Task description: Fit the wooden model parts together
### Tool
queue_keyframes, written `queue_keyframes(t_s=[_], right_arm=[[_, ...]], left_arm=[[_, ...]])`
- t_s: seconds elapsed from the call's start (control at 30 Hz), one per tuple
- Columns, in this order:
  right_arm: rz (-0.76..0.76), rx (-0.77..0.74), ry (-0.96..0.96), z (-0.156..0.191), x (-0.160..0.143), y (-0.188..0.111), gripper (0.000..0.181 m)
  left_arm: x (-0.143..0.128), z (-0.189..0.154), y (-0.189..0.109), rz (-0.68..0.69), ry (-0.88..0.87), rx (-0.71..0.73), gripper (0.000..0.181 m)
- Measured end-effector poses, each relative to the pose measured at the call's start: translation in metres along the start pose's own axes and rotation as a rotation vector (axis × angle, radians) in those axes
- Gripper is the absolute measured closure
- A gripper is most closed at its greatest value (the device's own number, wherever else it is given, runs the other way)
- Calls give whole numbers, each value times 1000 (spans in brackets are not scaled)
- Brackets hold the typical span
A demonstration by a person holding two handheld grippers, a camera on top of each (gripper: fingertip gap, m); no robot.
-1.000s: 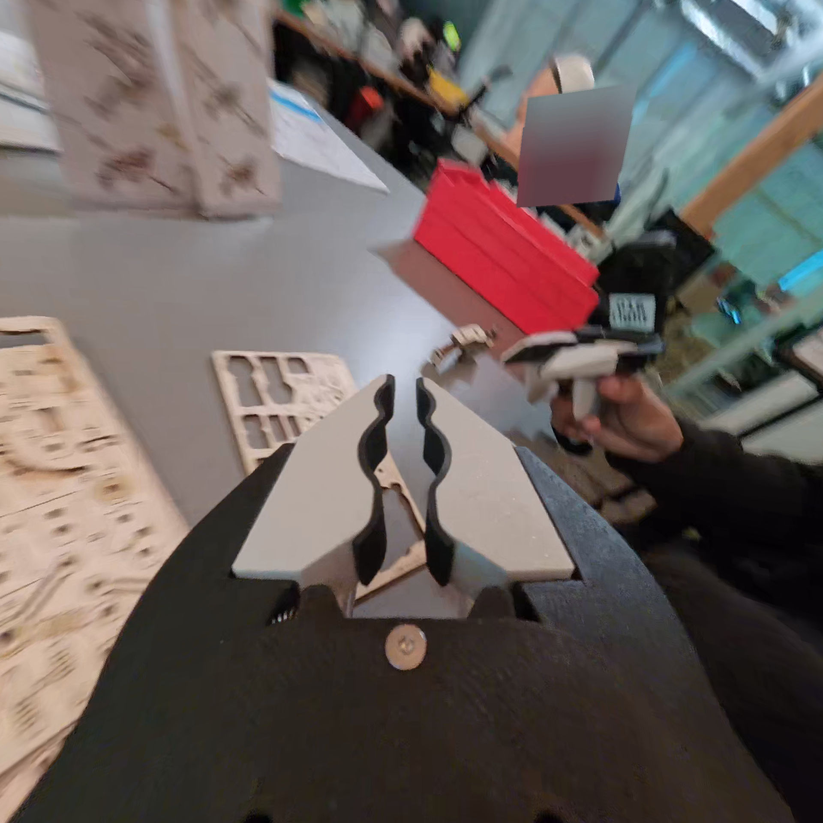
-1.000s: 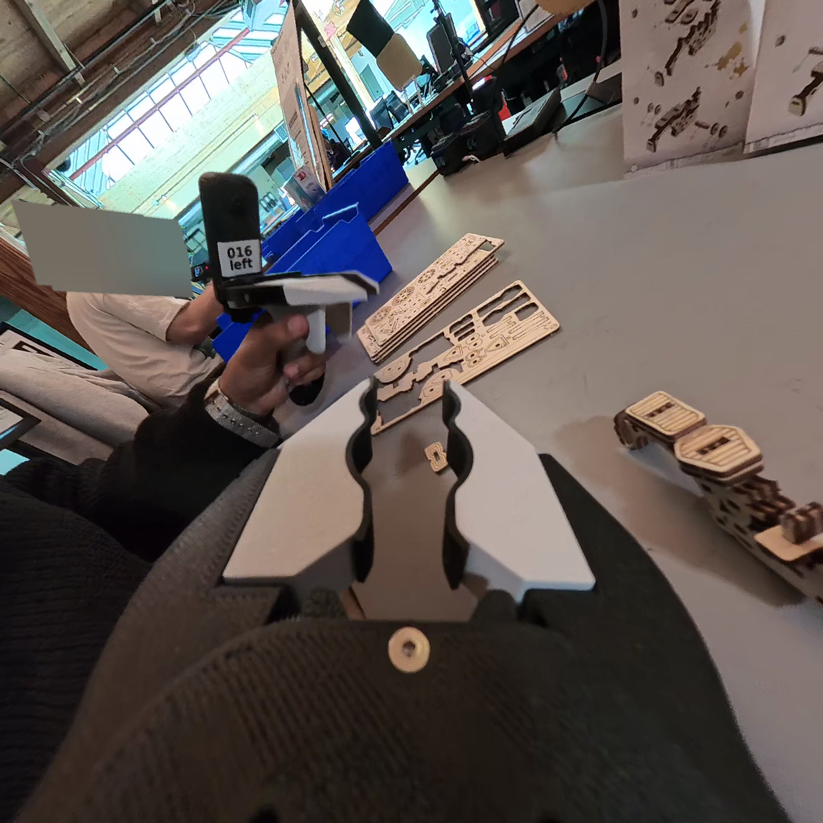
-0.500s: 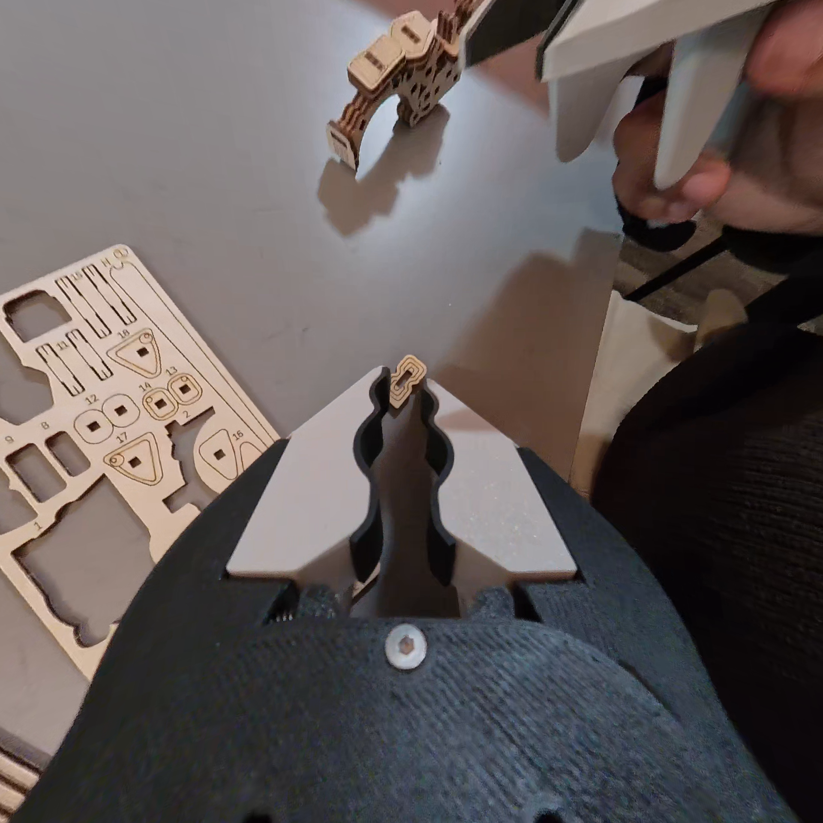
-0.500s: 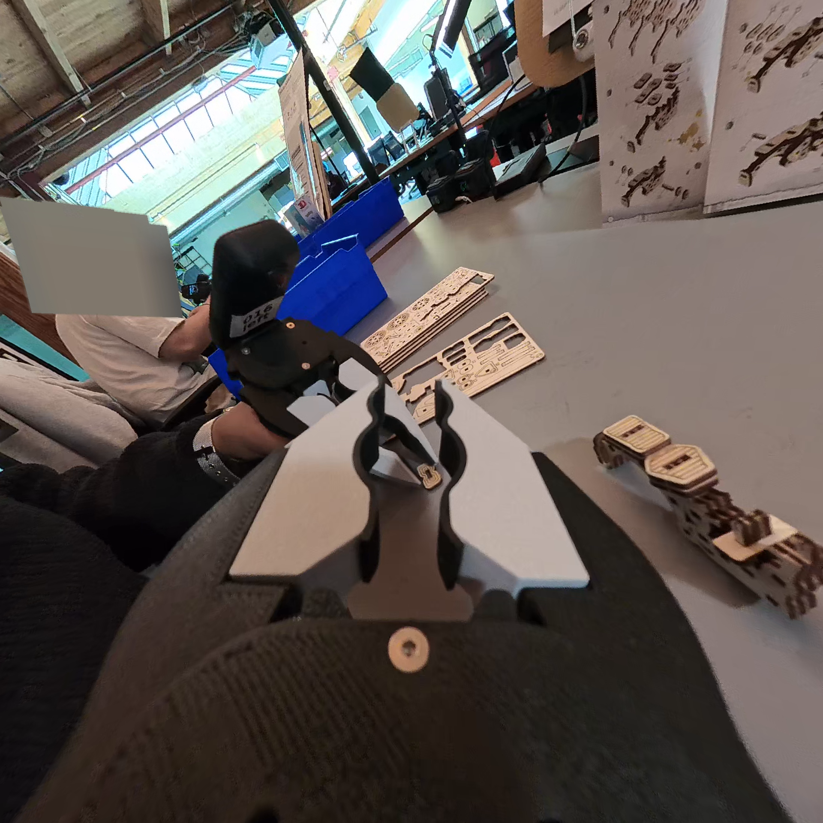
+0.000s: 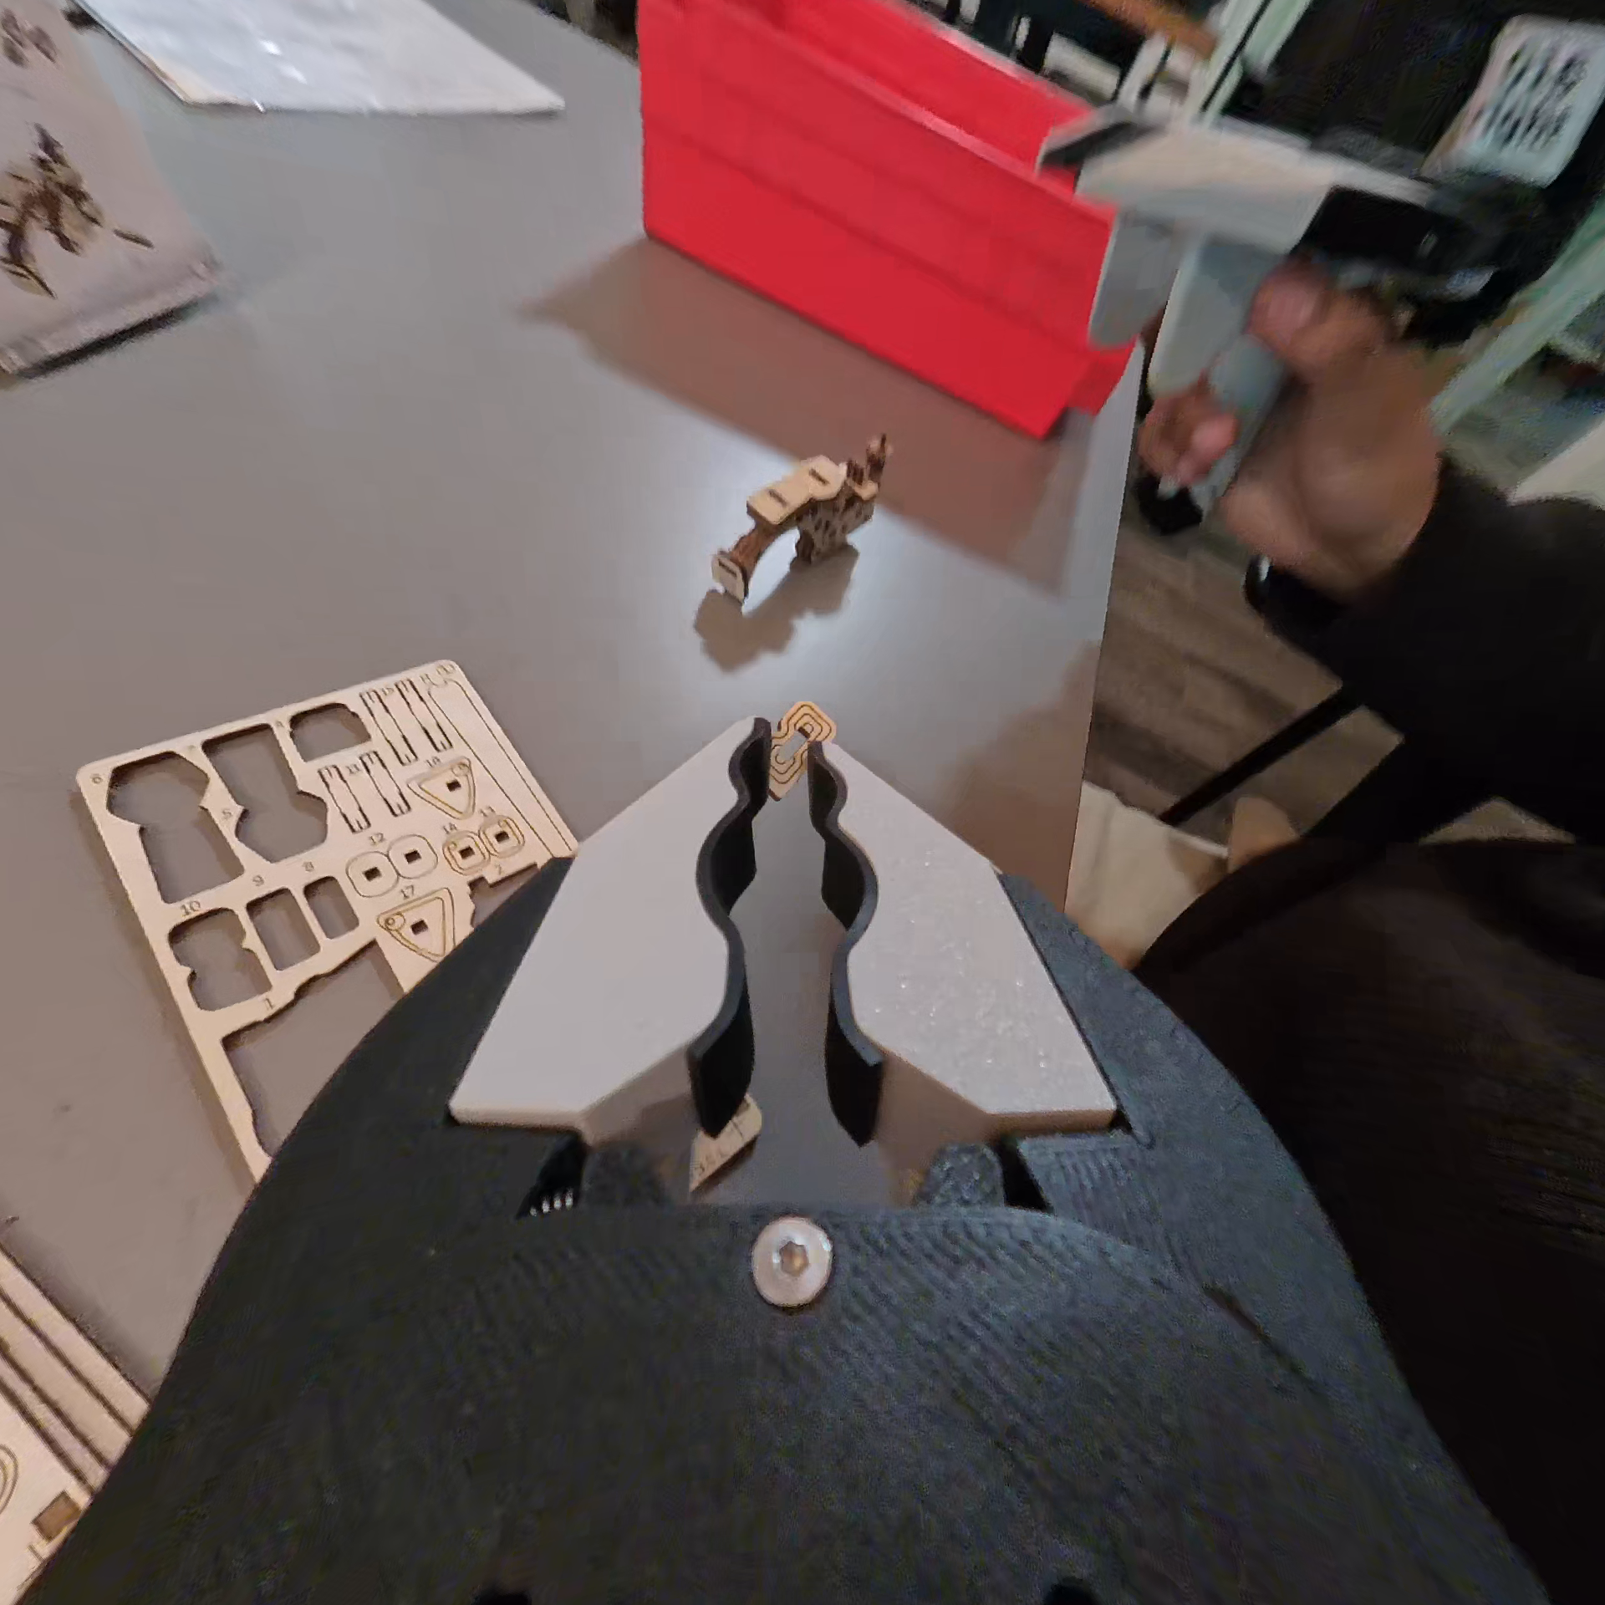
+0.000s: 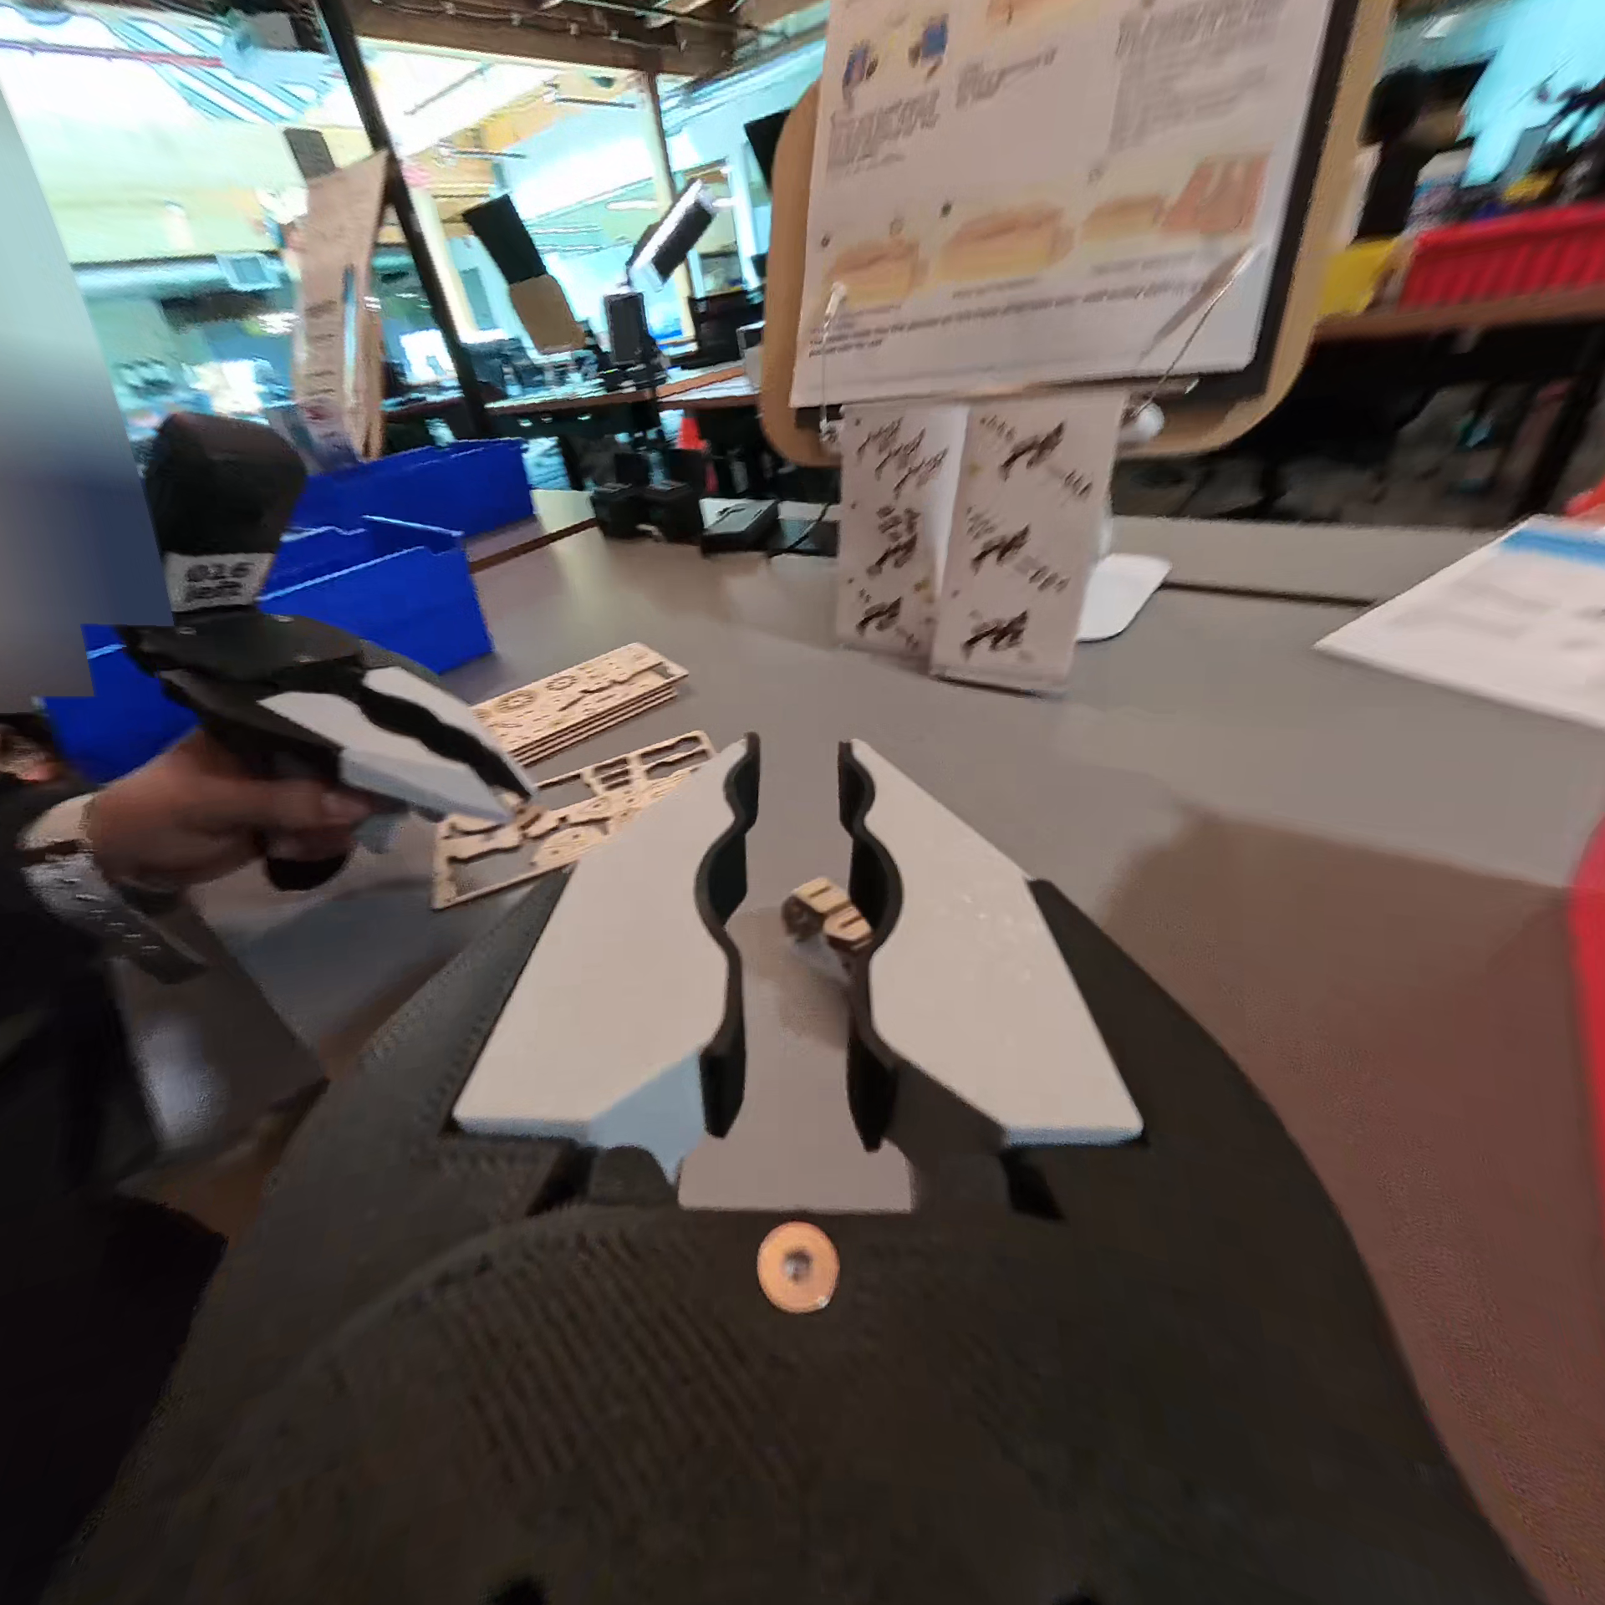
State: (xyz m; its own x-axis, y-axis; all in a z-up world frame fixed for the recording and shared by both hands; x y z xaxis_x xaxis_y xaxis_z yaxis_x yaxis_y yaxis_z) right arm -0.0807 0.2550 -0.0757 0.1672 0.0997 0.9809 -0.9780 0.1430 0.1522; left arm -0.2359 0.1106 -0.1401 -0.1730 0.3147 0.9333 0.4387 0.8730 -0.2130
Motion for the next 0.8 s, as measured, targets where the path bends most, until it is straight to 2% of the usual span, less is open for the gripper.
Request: queue_keyframes(t_s=[0.03,0.17,0.3,0.37,0.47,0.6,0.7,0.8], right_arm=[[15,24,44,1,-5,3,163],[79,104,86,9,-23,13,164],[114,233,93,29,-31,20,164],[92,325,77,44,-29,20,161],[80,453,40,65,-26,16,159],[126,509,-89,77,-34,15,156],[170,500,-325,80,-41,16,137],[185,468,-605,88,-43,19,143]], left_arm=[[3,2,1,-26,-16,4,174],[14,-5,22,-114,-121,-96,174],[31,-31,45,-285,-440,-407,175],[28,-32,55,-286,-540,-454,175],[20,-37,58,-231,-501,-464,175],[21,-44,45,-195,-406,-461,175],[13,-39,37,-136,-394,-414,175],[2,-29,32,-94,-414,-375,175]])
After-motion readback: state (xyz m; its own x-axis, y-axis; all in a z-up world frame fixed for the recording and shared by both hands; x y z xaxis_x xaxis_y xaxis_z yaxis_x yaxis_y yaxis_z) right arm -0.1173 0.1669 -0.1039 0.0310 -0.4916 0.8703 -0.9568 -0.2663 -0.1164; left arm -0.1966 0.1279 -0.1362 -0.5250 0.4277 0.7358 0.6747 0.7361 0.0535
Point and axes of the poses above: each gripper's, where its closed fingertips meet, y out along the fingers, x out of its top, z = x × y across the jaws, the point moved 4 cm from there along -y, back along the fingers, and after that the axes turned 12 degrees about -z, right-handed, at the moved point
